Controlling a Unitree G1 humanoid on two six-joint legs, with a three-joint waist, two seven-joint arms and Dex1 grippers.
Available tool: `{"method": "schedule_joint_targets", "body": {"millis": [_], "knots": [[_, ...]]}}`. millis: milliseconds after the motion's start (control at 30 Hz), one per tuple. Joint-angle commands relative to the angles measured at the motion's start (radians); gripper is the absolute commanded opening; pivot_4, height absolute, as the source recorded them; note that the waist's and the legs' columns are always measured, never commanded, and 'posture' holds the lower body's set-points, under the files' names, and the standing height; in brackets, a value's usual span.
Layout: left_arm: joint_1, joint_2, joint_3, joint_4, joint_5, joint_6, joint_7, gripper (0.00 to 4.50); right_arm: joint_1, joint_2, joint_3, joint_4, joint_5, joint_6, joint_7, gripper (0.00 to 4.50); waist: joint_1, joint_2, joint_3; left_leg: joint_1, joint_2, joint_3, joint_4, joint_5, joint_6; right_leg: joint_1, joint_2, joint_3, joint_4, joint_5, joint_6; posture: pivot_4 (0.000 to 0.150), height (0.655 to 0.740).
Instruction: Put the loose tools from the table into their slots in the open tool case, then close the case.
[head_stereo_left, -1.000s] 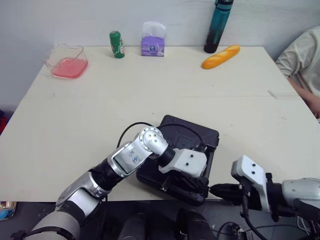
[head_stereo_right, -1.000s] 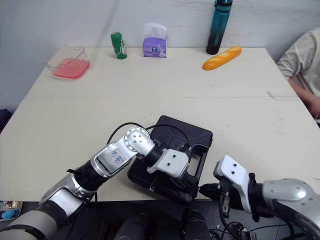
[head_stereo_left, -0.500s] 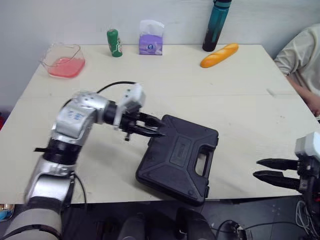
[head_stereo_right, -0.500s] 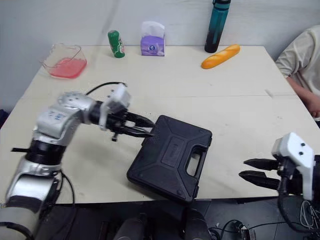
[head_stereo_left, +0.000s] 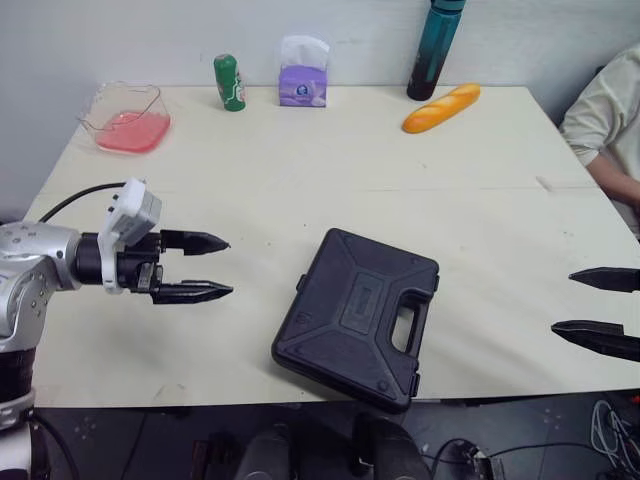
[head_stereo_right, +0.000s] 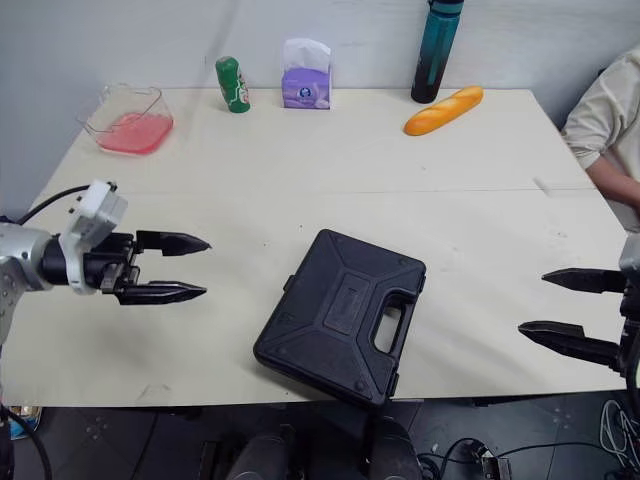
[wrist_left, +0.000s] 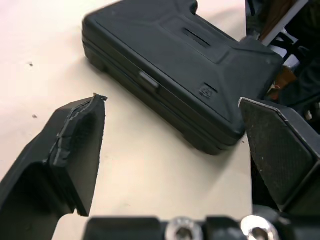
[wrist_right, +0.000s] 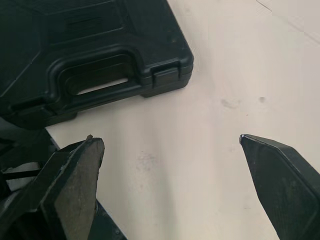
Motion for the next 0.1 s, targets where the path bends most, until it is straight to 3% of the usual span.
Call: {"method": "schedule_joint_targets", "body": {"millis": [33, 100], "knots": [[0.017, -0.001, 0.075, -0.043, -0.049, -0.004, 0.044, 4.48, -0.042, -0.025, 0.028, 0.021, -0.016, -0.034, -0.005, 4.5, 0.001, 0.001, 0.001, 0.0, 0.0, 0.0, 0.0, 0.0, 0.0, 0.0, 0.0, 0.0, 0.0, 0.0, 0.0, 0.15, 0.7327], [0.032, -0.004, 0.061, -0.051, -0.033, -0.044, 0.053, 4.48, -0.06, -0.024, 0.049, 0.029, -0.023, -0.042, -0.006, 4.5, 0.001, 0.001, 0.001, 0.001, 0.0, 0.0, 0.0, 0.0, -0.001, 0.0, 0.0, 0.0, 0.0, 0.0, 0.0, 0.15, 0.7327]]}}
